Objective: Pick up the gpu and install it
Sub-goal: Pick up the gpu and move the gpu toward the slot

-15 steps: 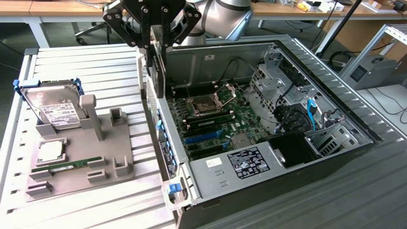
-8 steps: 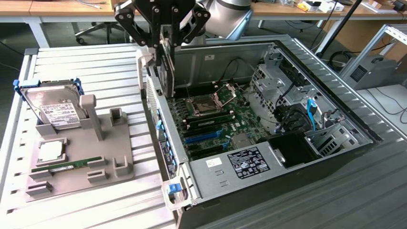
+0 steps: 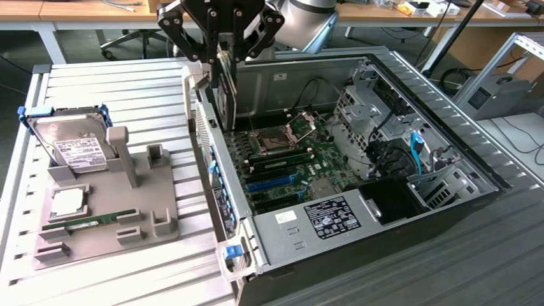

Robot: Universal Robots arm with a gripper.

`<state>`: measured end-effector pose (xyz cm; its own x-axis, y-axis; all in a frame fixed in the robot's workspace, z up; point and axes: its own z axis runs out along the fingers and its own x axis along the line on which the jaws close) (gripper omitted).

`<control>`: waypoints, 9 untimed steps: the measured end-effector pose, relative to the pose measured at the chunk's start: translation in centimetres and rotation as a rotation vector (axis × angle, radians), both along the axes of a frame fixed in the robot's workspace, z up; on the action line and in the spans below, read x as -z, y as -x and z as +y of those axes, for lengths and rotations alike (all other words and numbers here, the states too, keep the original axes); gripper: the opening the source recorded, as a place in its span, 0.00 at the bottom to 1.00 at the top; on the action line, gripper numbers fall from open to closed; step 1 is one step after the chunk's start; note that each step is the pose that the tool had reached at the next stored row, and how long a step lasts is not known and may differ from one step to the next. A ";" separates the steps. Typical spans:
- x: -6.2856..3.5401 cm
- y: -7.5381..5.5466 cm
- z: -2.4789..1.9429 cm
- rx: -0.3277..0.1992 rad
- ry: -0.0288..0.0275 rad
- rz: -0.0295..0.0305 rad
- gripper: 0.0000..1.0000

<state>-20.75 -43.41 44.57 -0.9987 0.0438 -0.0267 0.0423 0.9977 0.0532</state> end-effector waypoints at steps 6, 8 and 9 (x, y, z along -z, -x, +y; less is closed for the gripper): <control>0.00 -1.8 0.00 0.000 -0.0001 0.0033 0.27; 0.00 -2.3 0.00 0.000 -0.0001 0.0047 0.27; 0.00 -2.7 0.00 0.000 0.0000 0.0058 0.27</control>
<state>-18.00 -43.42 44.57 -0.9988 0.0439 -0.0208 0.0427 0.9977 0.0529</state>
